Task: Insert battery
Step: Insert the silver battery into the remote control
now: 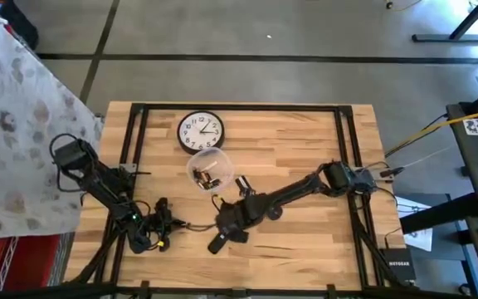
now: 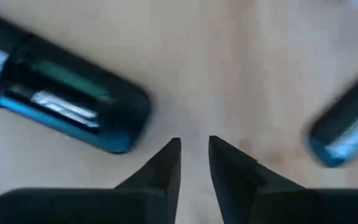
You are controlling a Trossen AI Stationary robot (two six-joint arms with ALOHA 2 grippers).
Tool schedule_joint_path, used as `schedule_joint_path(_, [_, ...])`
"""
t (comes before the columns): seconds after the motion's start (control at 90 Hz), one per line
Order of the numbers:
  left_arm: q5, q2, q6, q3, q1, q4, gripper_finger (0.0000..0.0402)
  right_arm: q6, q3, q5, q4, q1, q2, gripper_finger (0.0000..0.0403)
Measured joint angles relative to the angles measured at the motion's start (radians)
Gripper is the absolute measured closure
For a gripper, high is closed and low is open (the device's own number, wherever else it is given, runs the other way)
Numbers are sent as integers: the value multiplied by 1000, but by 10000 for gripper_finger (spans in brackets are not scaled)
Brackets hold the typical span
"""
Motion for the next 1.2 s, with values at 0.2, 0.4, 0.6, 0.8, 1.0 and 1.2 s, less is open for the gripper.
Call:
schedule_joint_path(0.2, [90,-24,84,62,2,2,390,82,-41,-63,151,49,-2,354])
schedule_joint_path(0.4, [107,-51,198,128,27,1,391,73,-41,-144,396,87,-2,354])
schedule_joint_path(0.6, [99,-51,224,157,41,-61,391,-42,-41,-263,481,104,8,355])
schedule_joint_path(0.8, [88,-51,209,164,46,-72,391,-50,-40,-345,603,103,90,355])
schedule_joint_path(1.0, [76,-54,196,173,47,-68,391,-54,-38,-207,701,94,120,355])
schedule_joint_path(1.2, [24,-129,303,205,76,-72,391,56,-42,8,790,-2,128,355])
